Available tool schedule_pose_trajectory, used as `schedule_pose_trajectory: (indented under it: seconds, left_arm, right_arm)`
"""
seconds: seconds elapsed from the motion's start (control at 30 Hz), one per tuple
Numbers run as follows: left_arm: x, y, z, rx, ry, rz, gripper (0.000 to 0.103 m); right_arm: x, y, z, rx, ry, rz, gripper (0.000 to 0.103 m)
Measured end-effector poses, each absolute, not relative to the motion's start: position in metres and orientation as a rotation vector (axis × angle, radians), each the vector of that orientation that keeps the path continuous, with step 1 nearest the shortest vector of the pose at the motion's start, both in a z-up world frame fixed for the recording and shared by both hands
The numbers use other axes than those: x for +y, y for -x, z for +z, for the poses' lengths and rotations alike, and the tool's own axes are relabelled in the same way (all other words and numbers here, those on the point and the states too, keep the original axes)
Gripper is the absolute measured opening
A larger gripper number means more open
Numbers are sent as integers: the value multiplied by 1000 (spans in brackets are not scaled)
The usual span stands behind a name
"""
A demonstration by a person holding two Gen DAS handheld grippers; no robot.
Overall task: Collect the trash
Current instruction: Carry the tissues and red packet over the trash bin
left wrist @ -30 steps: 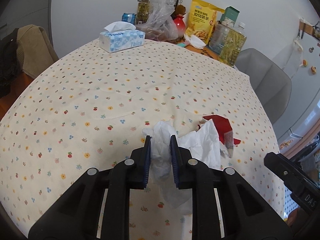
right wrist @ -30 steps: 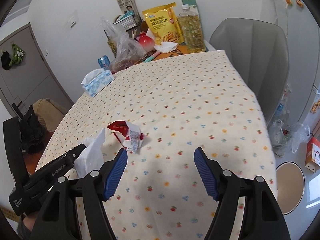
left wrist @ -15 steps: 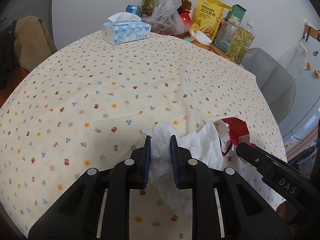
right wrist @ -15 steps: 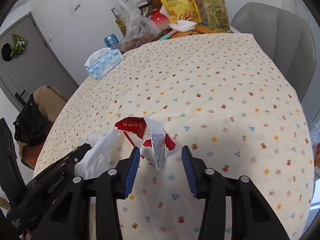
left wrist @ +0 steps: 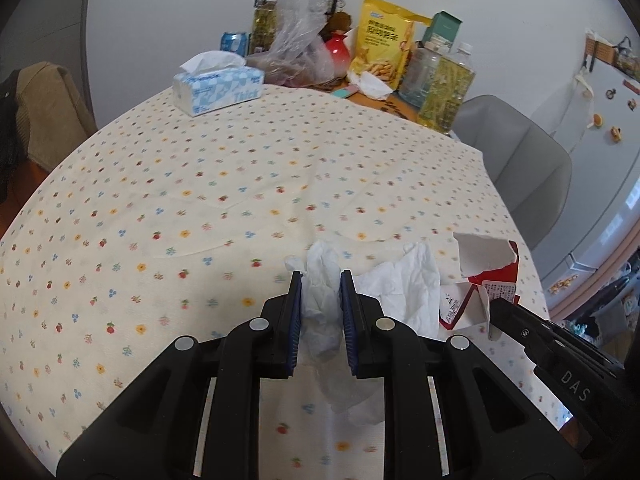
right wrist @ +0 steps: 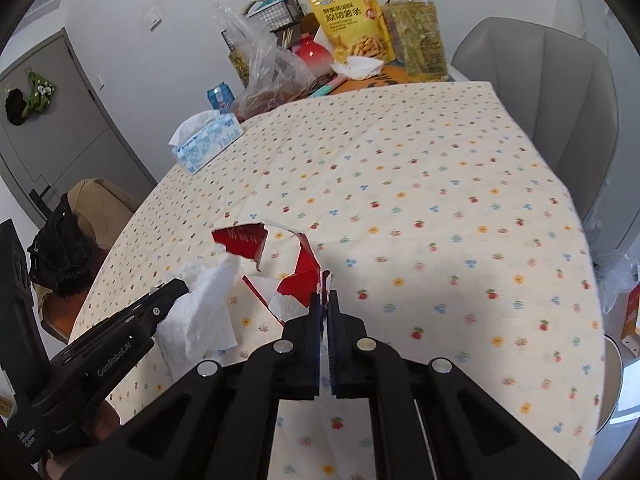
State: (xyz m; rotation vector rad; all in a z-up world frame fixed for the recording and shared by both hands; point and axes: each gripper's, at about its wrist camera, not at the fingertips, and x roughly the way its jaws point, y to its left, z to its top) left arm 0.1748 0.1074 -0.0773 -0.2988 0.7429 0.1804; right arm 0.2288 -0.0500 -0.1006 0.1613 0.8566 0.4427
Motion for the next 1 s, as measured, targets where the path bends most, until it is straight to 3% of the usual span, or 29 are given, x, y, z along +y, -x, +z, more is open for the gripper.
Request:
schedule_pose_trajectory:
  seconds: [1.0]
  left_arm:
    - [-161, -214, -47, 738, 43, -180, 18]
  right_arm:
    - [-325, -172, -80, 695, -374, 50, 4]
